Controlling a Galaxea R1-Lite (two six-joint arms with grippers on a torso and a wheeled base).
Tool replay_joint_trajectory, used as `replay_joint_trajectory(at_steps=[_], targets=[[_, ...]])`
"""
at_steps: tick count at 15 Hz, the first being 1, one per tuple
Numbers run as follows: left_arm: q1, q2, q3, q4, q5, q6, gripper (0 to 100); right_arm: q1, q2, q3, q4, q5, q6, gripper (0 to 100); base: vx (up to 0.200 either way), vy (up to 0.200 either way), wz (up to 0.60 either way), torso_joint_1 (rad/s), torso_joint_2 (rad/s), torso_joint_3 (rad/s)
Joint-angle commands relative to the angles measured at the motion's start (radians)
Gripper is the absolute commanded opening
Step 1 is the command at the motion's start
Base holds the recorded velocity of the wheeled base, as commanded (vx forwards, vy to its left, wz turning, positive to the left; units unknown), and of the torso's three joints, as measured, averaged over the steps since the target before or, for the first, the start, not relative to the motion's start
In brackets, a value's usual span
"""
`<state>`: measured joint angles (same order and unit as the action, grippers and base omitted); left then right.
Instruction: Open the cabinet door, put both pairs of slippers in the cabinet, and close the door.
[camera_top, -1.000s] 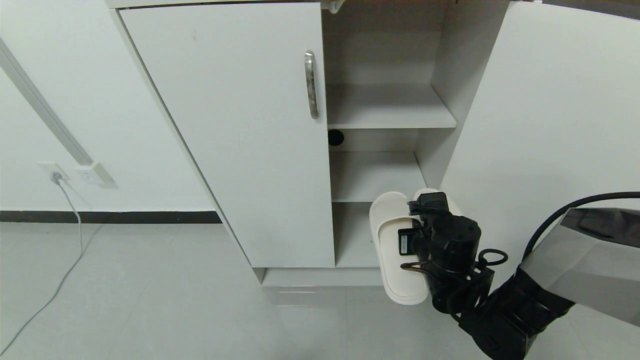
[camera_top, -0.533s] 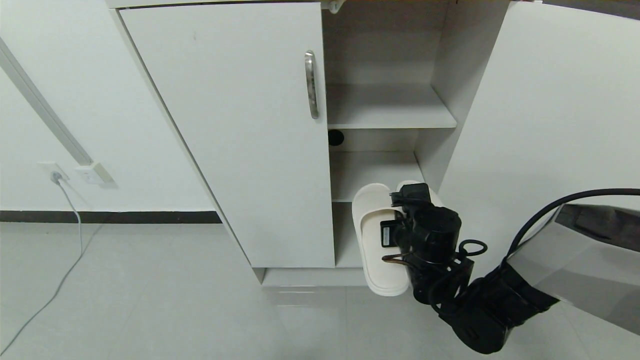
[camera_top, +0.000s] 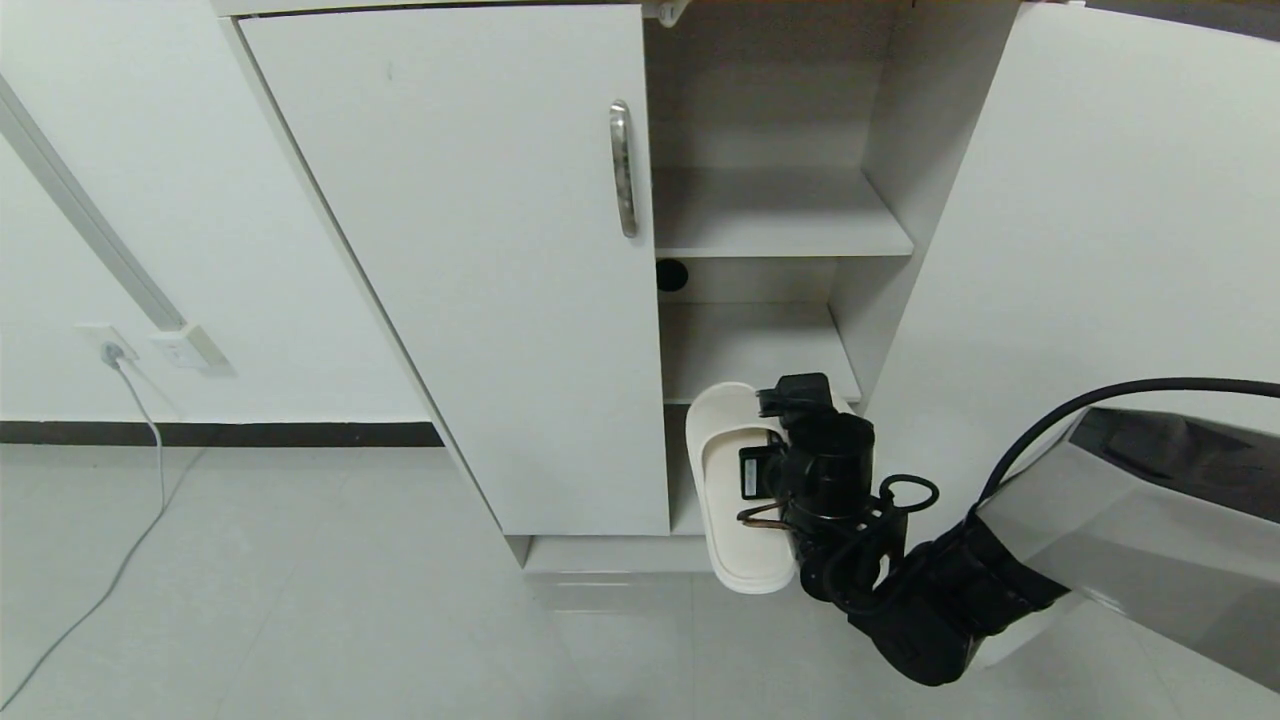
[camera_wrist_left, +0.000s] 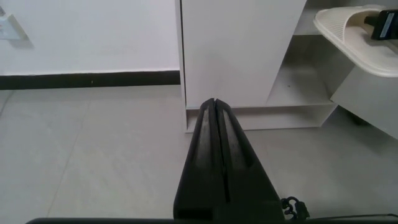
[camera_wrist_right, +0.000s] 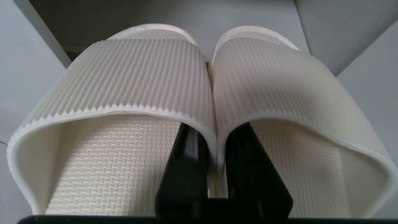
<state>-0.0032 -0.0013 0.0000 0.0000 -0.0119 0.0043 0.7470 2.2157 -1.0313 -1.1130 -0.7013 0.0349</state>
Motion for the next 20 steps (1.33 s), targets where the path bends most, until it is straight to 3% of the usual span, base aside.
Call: replay_joint_trajectory(at_steps=[1, 11, 13, 18, 20], targets=[[0.0, 0.001, 0.0, 0.0, 0.0, 0.0, 0, 0.002, 0.004, 0.002, -0.001, -0.001, 0.0, 0, 0.0, 0.0, 0.0, 0.0, 0.0, 0.0], [0.0, 0.001, 0.0, 0.0, 0.0, -0.003, 0, 0.0, 0.03, 0.002, -0.007, 0.0, 0.005, 0, 0.18, 0.0, 0.0, 0.001, 0.0, 0.002], [0.0, 0.001, 0.0, 0.0, 0.0, -0.003, 0, -0.014, 0.056, -0.01, -0.01, 0.039, 0.02, 0, 0.0, 0.0, 0.0, 0.0, 0.0, 0.0], [0.0, 0.001, 0.0, 0.0, 0.0, -0.004, 0, -0.08, 0.167, -0.176, 0.001, 0.078, 0.014, 0, 0.0, 0.0, 0.0, 0.0, 0.0, 0.0], [0.0, 0.001, 0.0, 0.0, 0.0, -0.004, 0, -0.107, 0.205, -0.271, 0.074, 0.08, 0.013, 0, 0.0, 0.0, 0.0, 0.0, 0.0, 0.0]])
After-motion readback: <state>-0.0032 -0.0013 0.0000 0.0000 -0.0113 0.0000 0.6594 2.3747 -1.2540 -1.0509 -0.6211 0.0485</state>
